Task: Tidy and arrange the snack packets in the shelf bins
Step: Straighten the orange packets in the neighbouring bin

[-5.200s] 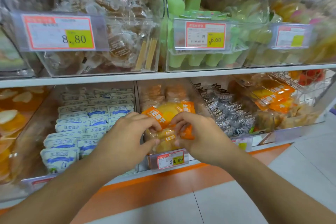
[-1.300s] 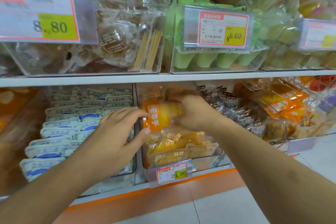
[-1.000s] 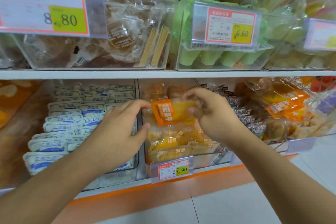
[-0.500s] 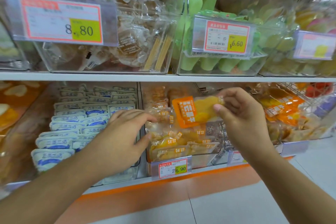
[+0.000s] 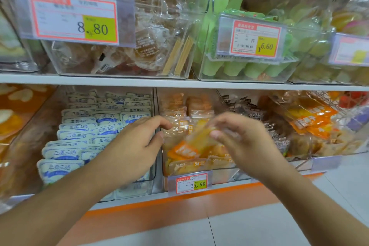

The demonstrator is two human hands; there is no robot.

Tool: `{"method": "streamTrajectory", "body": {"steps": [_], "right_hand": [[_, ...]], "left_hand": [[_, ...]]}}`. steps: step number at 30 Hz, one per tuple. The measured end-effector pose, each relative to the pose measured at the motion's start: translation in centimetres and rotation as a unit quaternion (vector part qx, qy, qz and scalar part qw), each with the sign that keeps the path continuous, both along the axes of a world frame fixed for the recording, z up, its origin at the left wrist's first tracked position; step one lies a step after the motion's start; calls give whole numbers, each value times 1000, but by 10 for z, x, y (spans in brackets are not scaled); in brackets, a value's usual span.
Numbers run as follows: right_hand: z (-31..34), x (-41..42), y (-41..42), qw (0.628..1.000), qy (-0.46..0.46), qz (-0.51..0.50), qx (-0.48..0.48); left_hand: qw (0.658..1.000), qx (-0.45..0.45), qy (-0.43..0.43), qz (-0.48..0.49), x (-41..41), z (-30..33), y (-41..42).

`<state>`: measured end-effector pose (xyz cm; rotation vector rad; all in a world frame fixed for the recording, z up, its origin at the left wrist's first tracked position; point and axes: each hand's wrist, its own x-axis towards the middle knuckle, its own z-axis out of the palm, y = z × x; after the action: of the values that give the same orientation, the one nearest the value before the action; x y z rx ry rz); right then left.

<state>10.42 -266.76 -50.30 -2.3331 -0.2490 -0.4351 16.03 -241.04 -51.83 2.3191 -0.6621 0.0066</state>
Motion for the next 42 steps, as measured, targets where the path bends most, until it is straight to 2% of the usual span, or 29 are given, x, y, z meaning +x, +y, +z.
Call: {"method": "streamTrajectory", "body": {"steps": [3,6,9,11,14,17,21,24,28,32,34,36,42], "right_hand": [[-17,2,23,977,10,83,-194],[-28,6,35,965,-16,107,-240],[-18,7,33,983,66,116,-124],[-16,9,23,997,57,29,-48],[-17,17,4,989,77,-83,-90],[-13,21,-3,972,153,-70,-166],[-10,29,2,969,202,-51,-129],[-13,33,1,975,171,-78,-119],[-11,31,-7,985,141,-93,23],[-8,26,-15,987,129,-74,59],[-7,22,-18,991,124,-52,17],[-6,17,-24,990,116,-40,-67],[2,4,-32,964,71,31,-254]], "left_hand": [[999,-27,20,-4,-7,8,-3],[1000,-26,5,-11,-8,7,-4],[999,9,-12,-41,-9,2,-6],[997,41,-24,-59,-11,0,-10],[990,80,-74,-94,-10,-6,-12],[981,93,-111,-125,-8,-11,-11],[977,97,-136,-136,-7,-12,-10],[974,108,-138,-144,-6,-13,-6],[976,118,-129,-133,-9,-9,-6],[969,154,-144,-131,-12,-8,-7],[967,166,-142,-129,-13,-7,-8],[967,173,-143,-123,-13,-8,-9],[968,172,-151,-105,-16,-2,-18]]}}
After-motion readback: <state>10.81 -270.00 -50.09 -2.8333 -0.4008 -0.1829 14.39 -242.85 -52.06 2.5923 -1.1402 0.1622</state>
